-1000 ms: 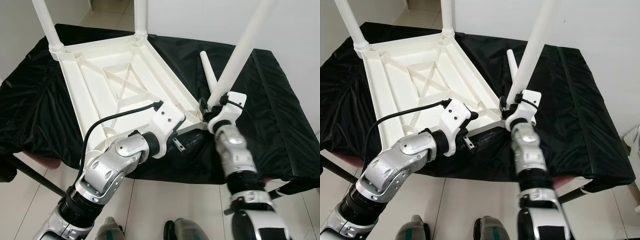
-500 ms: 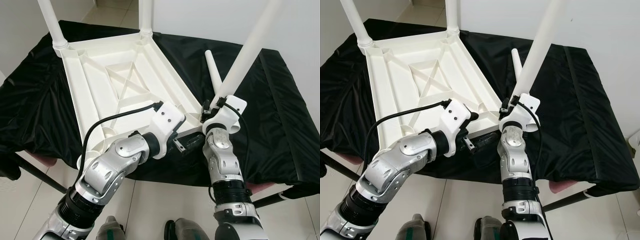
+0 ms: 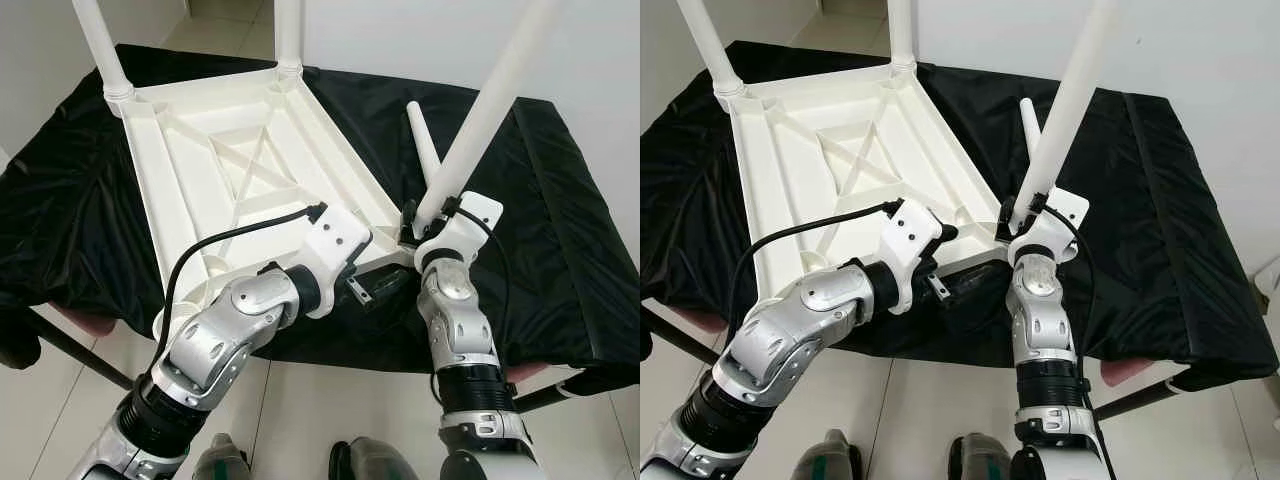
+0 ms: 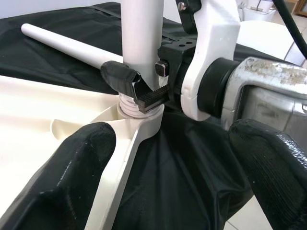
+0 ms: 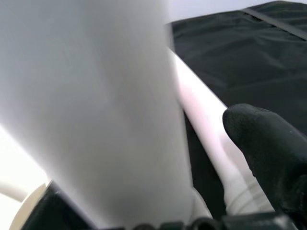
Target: Building children table
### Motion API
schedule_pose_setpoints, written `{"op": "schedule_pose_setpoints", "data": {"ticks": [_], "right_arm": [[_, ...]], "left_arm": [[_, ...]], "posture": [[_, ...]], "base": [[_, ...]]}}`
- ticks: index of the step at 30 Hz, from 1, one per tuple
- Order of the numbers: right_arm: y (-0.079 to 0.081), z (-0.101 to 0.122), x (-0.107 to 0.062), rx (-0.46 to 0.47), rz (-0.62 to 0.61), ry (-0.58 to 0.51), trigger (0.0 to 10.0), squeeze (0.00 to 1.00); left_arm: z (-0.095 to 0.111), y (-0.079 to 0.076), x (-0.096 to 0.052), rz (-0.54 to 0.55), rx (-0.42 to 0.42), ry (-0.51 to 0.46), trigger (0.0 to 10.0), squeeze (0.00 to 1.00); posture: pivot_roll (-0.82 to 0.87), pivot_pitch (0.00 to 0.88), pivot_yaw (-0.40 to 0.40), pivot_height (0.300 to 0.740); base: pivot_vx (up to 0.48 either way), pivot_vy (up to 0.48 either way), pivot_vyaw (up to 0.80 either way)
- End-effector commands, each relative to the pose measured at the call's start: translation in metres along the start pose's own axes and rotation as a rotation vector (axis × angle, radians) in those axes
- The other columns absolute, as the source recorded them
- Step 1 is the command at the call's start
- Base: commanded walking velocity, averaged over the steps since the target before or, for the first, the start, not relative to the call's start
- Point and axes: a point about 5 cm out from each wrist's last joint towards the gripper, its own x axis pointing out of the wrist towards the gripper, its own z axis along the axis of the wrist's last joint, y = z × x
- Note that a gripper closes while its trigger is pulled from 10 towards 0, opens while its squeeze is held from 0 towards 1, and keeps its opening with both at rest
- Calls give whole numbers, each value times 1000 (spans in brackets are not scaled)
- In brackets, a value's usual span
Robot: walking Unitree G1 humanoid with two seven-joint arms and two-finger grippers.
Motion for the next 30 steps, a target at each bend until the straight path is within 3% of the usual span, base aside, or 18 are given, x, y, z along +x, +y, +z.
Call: {"op": "schedule_pose_setpoints", "data": {"ticks": [1, 2, 3, 10, 25, 26, 27, 30], "right_arm": [[-2, -3, 2, 12, 45, 7, 10000, 1000], [-2, -3, 5, 27, 136, 6, 10000, 847], [-2, -4, 7, 24, 222, 12, 10000, 0], [-19, -5, 18, -38, 481, 33, 10000, 0], [-37, -1, 32, -155, 676, 18, 10000, 0], [-37, 0, 34, -161, 690, 12, 6549, 0], [-36, 1, 35, -170, 708, 11, 0, 0], [-35, 2, 36, -189, 724, 13, 0, 0]], "left_arm": [[-1, -4, 0, -36, 4, 7, 10000, 0], [-1, -3, 1, -37, 5, 7, 10000, 0], [-1, -3, 1, -38, 5, 6, 10000, 0], [0, -3, 2, -43, 10, 4, 10000, 0], [1, -1, 1, -38, 15, 6, 10000, 0], [1, -1, 1, -37, 15, 6, 10000, 0], [1, 0, 1, -35, 15, 6, 10000, 0], [1, 0, 0, -33, 16, 6, 10000, 0]], "posture": [[-45, 15, -49, 740], [-47, 11, -49, 740], [-48, 10, -46, 740], [-51, 6, -42, 740], [-43, 9, -37, 740], [-41, 11, -36, 740], [-39, 12, -37, 740], [-38, 14, -37, 740]], "base": [[0, 0, 0], [0, 0, 0], [0, 0, 0], [0, 0, 0], [0, 0, 0], [0, 0, 0], [0, 0, 0], [0, 0, 0]]}}
